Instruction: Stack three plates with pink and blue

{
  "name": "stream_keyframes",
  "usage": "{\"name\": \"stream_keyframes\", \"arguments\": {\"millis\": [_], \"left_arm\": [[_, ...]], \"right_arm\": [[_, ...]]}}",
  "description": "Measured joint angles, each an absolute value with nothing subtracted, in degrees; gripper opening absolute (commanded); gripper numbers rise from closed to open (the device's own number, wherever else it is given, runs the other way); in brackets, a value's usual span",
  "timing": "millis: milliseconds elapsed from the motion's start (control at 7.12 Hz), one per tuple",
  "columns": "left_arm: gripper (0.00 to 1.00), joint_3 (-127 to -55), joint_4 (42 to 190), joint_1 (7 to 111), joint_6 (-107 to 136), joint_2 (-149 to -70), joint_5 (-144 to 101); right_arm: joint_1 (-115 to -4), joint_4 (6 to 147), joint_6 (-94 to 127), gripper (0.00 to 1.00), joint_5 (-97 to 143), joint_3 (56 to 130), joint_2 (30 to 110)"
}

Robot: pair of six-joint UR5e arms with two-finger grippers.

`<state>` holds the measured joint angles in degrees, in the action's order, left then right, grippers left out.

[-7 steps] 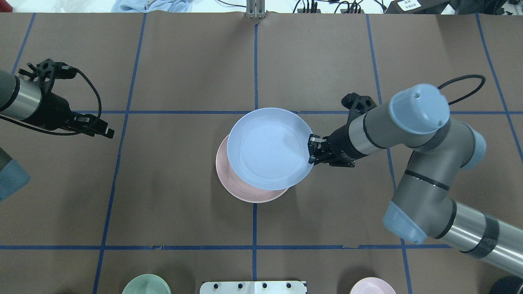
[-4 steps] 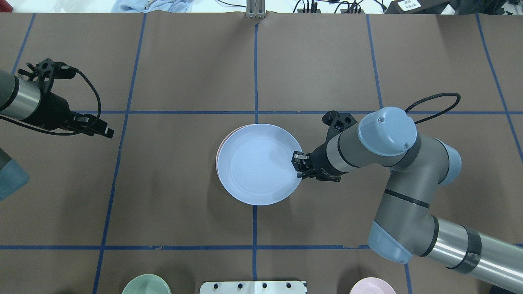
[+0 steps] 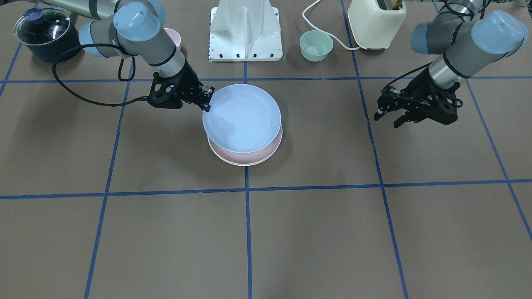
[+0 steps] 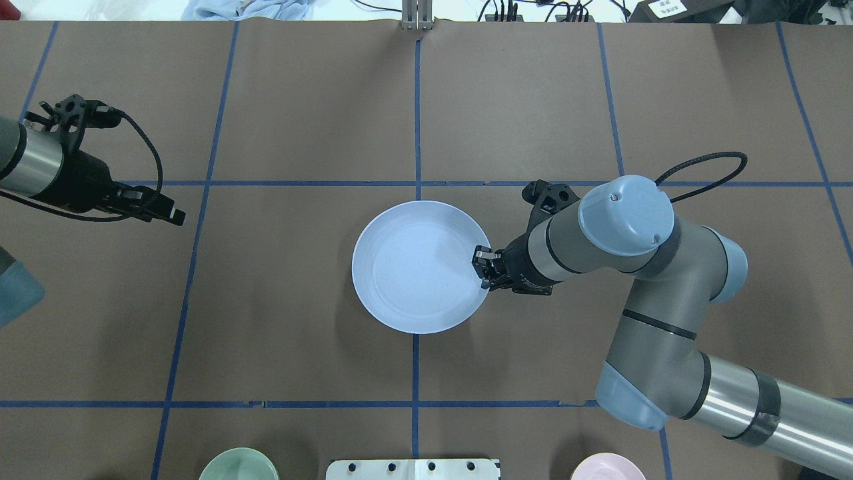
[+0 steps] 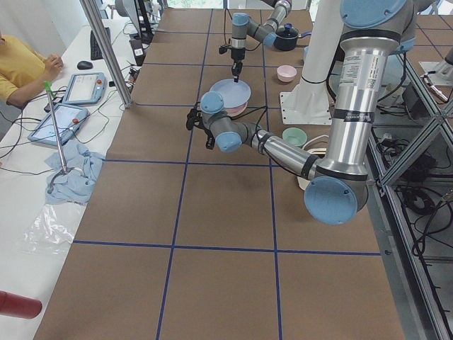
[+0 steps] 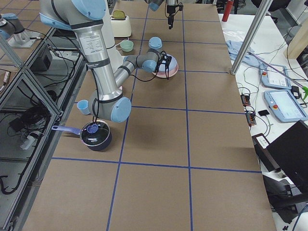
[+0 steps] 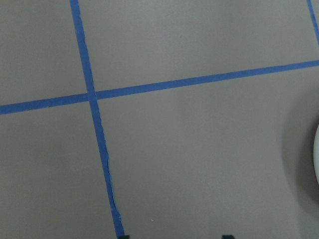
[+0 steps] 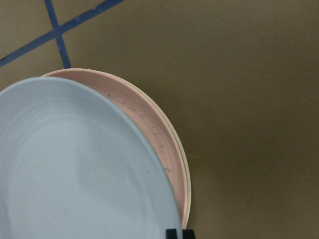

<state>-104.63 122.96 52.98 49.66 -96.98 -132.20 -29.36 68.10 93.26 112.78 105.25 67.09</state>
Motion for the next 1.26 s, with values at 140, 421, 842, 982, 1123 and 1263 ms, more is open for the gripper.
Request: {"name": "stream_keyframes", "arguments": {"millis": [140, 421, 842, 982, 1123, 1263], "left_arm": [[0.7, -104.7, 123.0, 53.0, 49.7, -97.0, -132.2], [0.7, -104.7, 123.0, 53.0, 49.7, -96.9, -132.2], [0.7, -104.7, 123.0, 53.0, 49.8, -96.9, -132.1], [0.7, -104.7, 123.0, 53.0, 49.8, -96.9, -132.1], [0.7, -104.7, 123.0, 53.0, 49.8, -96.9, -132.1], [0.7, -104.7, 123.0, 53.0, 49.8, -96.9, -132.1]], "right_arm": [[-29.4, 68.1, 93.3, 0.0, 112.3, 105.2, 66.9], [-29.4, 68.3, 93.5, 0.0, 111.5, 104.6, 66.2], [-29.4, 68.3, 93.5, 1.0, 111.0, 104.0, 66.0], [-29.5, 68.2, 93.5, 1.0, 110.7, 103.9, 66.1], [-29.9, 68.2, 93.4, 1.0, 110.7, 104.1, 66.1], [-30.8, 68.2, 93.3, 1.0, 111.0, 104.4, 66.5]]}}
